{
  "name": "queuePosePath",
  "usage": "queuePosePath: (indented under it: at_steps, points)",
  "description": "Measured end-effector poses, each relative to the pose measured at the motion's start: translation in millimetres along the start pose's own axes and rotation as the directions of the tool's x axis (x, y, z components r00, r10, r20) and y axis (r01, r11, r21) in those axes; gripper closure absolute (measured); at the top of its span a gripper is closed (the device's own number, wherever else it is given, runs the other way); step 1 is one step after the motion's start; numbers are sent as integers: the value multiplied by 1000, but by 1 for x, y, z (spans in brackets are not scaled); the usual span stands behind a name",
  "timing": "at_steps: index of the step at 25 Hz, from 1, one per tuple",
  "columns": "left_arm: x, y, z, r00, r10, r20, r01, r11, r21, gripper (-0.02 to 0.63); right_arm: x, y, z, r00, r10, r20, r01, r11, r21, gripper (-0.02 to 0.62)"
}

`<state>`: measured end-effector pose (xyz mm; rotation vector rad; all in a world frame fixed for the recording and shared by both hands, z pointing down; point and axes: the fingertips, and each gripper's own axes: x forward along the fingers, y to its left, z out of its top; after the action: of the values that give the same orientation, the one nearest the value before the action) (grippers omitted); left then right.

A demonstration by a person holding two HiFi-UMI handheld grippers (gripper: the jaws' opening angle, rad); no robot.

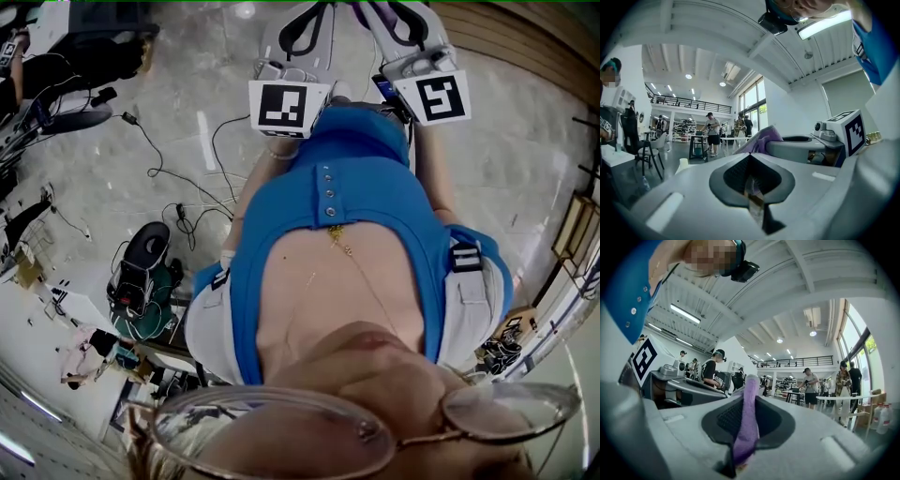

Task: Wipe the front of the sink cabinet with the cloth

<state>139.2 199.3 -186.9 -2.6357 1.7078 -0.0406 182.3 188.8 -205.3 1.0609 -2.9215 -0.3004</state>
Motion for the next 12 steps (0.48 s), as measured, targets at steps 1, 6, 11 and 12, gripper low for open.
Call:
queuePosePath:
  at_steps: [1, 6, 11, 12]
  points:
    - [-1, -3, -1, 1000, 1, -1, -1, 1000, 0, 606, -3, 2, 0, 1000, 3, 1, -3, 1000, 1, 541]
    - [-7, -11, -4, 1000, 13, -16, -13, 1000, 2, 604, -11, 9, 0, 1000, 17, 4, -17, 1000, 16, 543]
    - [-11, -14, -4, 1000, 15, -14, -15, 1000, -3, 604, -16, 15, 0, 1000, 19, -5, -19, 1000, 15, 543]
    - [-12, -16, -4, 1000, 13, -14, -13, 1000, -3, 604, -18, 15, 0, 1000, 19, -7, -19, 1000, 17, 543]
